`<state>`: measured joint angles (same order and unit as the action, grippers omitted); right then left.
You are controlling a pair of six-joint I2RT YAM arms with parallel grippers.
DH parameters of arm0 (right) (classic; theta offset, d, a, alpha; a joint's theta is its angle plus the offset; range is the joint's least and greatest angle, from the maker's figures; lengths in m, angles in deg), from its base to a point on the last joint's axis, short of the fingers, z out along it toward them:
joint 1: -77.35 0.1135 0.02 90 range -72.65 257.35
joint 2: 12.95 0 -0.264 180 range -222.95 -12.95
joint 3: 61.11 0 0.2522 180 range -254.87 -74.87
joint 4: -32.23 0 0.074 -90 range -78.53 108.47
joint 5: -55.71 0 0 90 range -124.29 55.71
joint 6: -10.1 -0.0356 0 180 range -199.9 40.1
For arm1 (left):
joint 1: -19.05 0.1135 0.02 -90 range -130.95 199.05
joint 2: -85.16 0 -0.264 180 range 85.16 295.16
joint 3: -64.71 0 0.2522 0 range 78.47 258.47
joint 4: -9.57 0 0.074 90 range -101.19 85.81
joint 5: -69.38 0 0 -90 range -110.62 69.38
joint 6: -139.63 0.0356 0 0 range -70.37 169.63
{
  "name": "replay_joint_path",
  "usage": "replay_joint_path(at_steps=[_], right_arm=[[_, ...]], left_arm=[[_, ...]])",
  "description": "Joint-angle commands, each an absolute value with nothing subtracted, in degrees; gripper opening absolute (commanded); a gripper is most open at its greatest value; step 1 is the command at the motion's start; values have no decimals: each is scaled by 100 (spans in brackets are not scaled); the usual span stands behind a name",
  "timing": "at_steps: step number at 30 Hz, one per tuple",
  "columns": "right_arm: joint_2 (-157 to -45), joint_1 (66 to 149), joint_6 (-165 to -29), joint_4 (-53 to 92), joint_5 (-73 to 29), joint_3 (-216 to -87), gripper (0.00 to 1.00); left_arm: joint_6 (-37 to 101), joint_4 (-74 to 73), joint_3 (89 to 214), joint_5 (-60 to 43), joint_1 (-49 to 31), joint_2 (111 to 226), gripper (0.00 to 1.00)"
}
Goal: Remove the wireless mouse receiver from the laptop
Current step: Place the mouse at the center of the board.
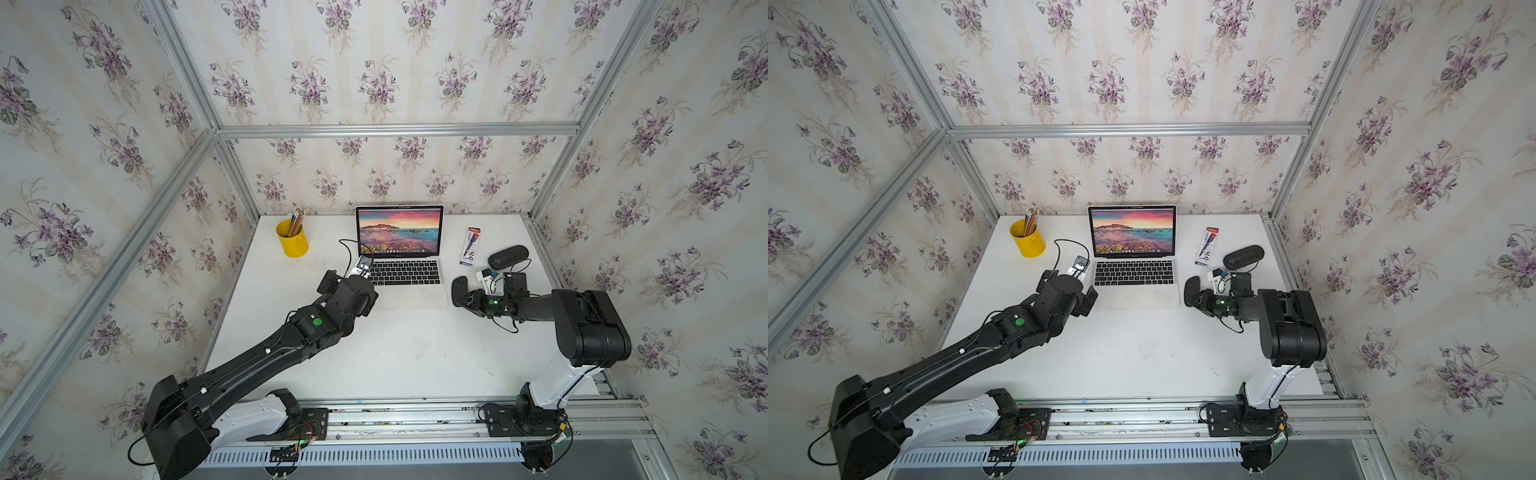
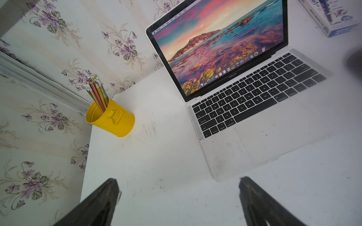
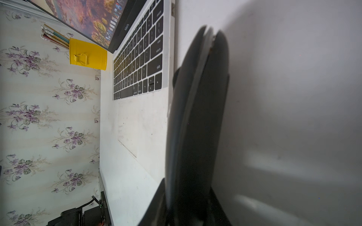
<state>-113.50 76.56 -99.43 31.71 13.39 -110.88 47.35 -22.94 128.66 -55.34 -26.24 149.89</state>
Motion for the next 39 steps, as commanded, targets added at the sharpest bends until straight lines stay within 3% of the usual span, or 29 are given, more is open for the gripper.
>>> replay_joint_path(at_steps=[1, 8, 15, 17, 18, 19, 39], right_arm=[[-11454, 7656, -9960, 2772, 1032, -11136, 0], [-11508, 7656, -9873, 2304, 968, -11287, 9], [-11377, 7648, -9671, 1613, 567, -11464, 36], [-11353, 7648, -9651, 1496, 502, -11497, 54], [-11343, 7648, -9642, 1450, 469, -11509, 88], [-11341, 7639, -9642, 1406, 415, -11535, 99], [-10949, 7604, -9172, 238, -897, -11877, 100]], left_arm=[[4625, -2353, 12857, -5508, -2603, 15002, 99], [4573, -2353, 12850, -5421, -2581, 15028, 99], [4517, -2332, 12820, -5308, -2577, 15064, 99], [4502, -2301, 12791, -5281, -2577, 15064, 99], [4491, -2286, 12786, -5250, -2577, 15064, 99], [4476, -2268, 12765, -5221, -2577, 15071, 99], [4392, -2039, 12631, -4929, -2567, 15237, 99]])
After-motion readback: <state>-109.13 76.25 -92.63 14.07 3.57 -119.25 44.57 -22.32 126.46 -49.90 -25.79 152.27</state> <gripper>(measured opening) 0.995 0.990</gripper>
